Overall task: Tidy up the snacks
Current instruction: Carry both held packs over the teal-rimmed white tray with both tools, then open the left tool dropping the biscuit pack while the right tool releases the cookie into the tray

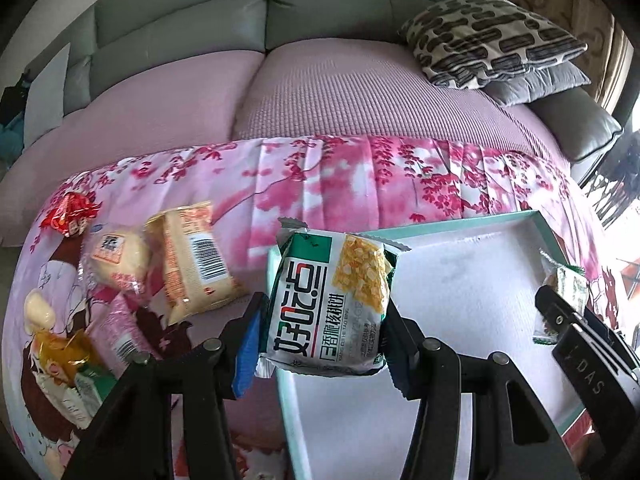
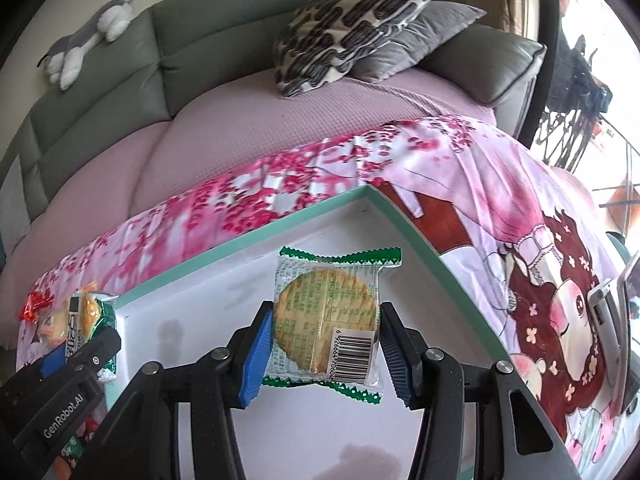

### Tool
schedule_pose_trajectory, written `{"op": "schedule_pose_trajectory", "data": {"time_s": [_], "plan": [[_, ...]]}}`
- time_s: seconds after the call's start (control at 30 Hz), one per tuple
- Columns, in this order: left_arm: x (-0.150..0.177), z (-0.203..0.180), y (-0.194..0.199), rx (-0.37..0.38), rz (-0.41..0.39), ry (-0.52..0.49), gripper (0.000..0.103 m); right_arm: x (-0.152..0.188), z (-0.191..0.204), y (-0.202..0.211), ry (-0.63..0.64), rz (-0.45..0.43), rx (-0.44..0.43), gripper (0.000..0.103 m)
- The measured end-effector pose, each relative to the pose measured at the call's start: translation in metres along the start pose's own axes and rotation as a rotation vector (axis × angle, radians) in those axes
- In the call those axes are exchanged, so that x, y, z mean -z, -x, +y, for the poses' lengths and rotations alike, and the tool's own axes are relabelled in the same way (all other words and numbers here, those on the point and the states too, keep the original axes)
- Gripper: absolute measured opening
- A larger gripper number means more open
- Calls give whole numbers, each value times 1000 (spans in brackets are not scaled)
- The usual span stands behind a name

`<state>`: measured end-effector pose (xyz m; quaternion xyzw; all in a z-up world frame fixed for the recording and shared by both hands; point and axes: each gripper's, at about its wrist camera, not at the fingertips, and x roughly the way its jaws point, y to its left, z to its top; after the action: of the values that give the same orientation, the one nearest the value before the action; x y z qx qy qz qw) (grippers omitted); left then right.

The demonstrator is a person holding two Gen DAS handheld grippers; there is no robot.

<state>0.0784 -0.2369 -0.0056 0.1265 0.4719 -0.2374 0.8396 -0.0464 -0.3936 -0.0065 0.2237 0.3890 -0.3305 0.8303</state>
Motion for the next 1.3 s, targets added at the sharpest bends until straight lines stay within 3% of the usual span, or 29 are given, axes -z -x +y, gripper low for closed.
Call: {"op": "schedule_pose_trajectory", "data": {"time_s": [0.5,0.63,0.9,0.97,1.03,1.1,1.3], "plan": [[-4,-26,-15,5,-5,-63,56,-3,-29,-10,-44,-6,35,54],[-4,-26,-10,-10,-16,-70,72,-3,-25,-8,-25,-11,35,55],[-9,-16,0,-50,-27,-42,76,-6,-24,-2,-26,-16,30,56],[-9,-12,0,-73,-25,-31,89,-6,-23,-3,-19,-8,24,63],[-9,-9,0,-99,-31,-15,99,-6,-22,-4,-11,0,10,83],[-9,-3,-1,-113,-30,0,102,-6,-21,-4,-2,-5,4,99],[-9,6,-4,-166,-32,12,103,-5,-16,-4,33,-11,3,103]]}}
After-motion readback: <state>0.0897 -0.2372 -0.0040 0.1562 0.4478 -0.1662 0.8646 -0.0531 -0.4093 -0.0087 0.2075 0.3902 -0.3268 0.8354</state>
